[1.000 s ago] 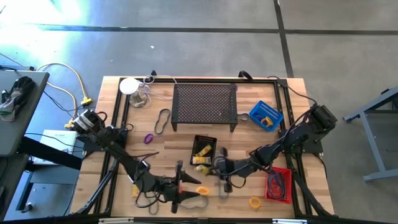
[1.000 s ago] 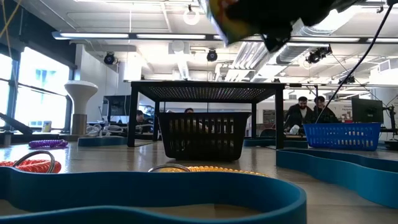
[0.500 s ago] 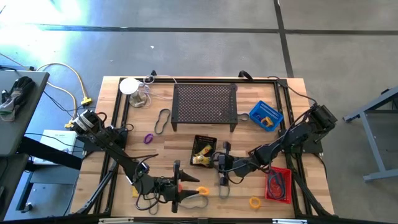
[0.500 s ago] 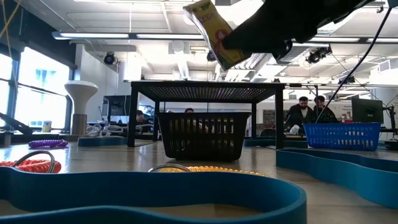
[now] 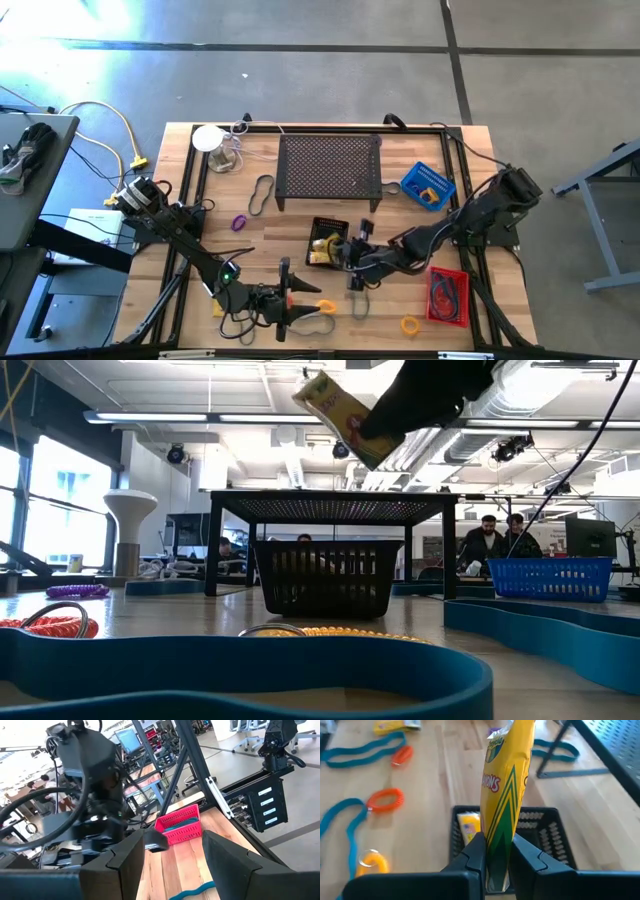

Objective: Pick & Place Office Desk Supplies
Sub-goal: Put the yellow crayon box into the black bin

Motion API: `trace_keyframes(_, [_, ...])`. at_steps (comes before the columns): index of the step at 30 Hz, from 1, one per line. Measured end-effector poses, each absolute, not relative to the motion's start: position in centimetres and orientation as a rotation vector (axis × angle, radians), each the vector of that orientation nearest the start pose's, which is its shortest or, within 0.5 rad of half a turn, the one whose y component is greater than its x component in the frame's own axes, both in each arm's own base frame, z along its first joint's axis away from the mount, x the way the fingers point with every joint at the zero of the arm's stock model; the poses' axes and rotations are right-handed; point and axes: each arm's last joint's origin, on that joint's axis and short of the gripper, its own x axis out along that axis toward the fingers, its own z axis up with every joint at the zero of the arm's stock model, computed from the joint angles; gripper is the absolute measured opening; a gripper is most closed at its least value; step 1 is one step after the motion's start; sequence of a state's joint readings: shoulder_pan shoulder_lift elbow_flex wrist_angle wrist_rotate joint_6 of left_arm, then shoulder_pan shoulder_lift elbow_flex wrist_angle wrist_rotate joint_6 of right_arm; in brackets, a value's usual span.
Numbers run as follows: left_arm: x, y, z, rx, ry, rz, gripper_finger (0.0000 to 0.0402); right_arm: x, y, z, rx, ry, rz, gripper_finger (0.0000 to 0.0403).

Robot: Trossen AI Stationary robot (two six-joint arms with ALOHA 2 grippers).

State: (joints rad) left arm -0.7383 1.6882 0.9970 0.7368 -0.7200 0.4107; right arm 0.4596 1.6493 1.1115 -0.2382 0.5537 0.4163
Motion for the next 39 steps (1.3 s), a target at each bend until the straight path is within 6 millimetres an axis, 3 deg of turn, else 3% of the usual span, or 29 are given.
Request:
trace_keyframes(7, [28.5, -23.3, 25.9, 0.384, -0.034, -0.012, 0.0191, 32.4, 11.7, 22.7, 0.128, 0.708, -0.317, 0.0048])
trace_keyframes(19, [28.5, -23.3, 25.8, 0.394, -0.022, -0.014, 0.0191, 33.0, 8.7, 22.3, 0.277, 0.859, -0.259, 0.0049])
trace_keyframes(24, [28.5, -23.3, 25.8, 0.340, -0.021, -0.013, 0.0191, 33.4, 8.8, 23.6, 0.277, 0.895, -0.154, 0.0050])
trace_keyframes(39, [28.5, -23.2, 25.8, 0.276, -0.014, 0.006, 0.0191, 34.3, 9.1, 28.6, 0.216, 0.853, -0.108, 0.0050])
